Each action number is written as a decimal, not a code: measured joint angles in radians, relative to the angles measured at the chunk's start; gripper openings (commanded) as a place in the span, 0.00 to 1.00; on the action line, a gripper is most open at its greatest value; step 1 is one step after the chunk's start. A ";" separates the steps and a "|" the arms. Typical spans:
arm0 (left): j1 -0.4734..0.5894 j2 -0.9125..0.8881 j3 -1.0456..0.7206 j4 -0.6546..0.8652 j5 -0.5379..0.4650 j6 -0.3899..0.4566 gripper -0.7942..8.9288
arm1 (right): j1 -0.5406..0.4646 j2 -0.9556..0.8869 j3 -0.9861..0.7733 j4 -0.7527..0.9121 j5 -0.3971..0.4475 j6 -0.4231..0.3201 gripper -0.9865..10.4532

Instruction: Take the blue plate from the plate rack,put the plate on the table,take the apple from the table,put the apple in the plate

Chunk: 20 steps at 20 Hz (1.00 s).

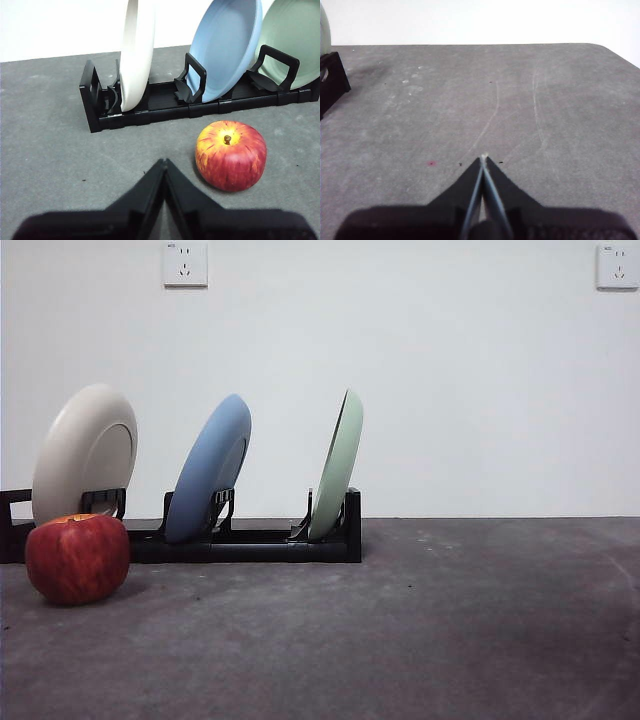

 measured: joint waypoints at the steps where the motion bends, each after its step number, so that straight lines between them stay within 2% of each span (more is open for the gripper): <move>1: 0.000 0.000 0.000 0.000 0.000 0.000 0.08 | 0.000 0.000 0.000 0.000 0.000 0.000 0.09; 13: 0.000 0.000 0.000 0.000 0.000 0.000 0.08 | 0.000 0.000 0.000 0.000 -0.001 -0.011 0.09; 16: 0.000 0.000 0.000 0.000 0.000 0.000 0.08 | 0.000 0.000 0.000 -0.001 -0.019 0.030 0.09; 20: 0.000 0.000 0.000 0.000 0.000 0.000 0.08 | 0.000 0.000 0.000 -0.001 -0.019 0.159 0.09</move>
